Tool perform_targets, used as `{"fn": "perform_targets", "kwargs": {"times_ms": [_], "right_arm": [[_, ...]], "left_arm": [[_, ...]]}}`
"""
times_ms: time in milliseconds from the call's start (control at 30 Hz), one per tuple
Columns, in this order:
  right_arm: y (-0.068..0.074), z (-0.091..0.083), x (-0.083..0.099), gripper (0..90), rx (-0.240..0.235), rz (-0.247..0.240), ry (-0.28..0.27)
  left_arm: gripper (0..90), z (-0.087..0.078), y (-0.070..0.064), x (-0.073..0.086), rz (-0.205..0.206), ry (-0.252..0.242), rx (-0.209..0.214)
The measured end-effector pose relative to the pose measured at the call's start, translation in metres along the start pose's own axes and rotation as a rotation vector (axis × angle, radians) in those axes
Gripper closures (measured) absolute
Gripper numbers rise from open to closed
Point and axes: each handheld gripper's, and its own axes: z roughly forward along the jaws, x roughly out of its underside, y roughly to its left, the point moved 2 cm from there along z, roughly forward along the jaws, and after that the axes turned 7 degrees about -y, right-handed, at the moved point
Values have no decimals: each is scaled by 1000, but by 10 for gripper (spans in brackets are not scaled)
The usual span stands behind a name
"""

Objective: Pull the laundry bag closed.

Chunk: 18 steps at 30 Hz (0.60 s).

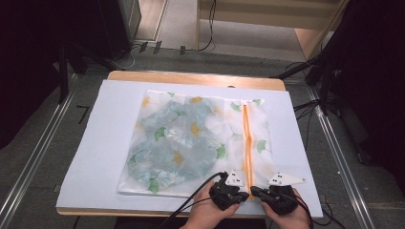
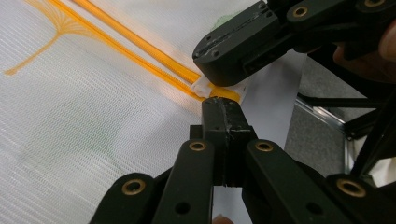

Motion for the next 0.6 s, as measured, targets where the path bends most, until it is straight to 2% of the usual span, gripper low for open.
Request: {"fn": "perform_targets", "kwargs": {"times_ms": [100,167,233,600], "right_arm": [[1,2,-4,900,22,-7,0],[1,5,-7,900,26,-27,6],[1,7,-9,900,26,-27,6],[-18,20,-27,900,31,-5,3]], "left_arm": [[900,0,-1,1,20,4,-11],[900,0,-2,1,20,3,-19],[900,0,-2,1,12,-3,-13],[900,0,-1,1,3,-4,-6]]}}
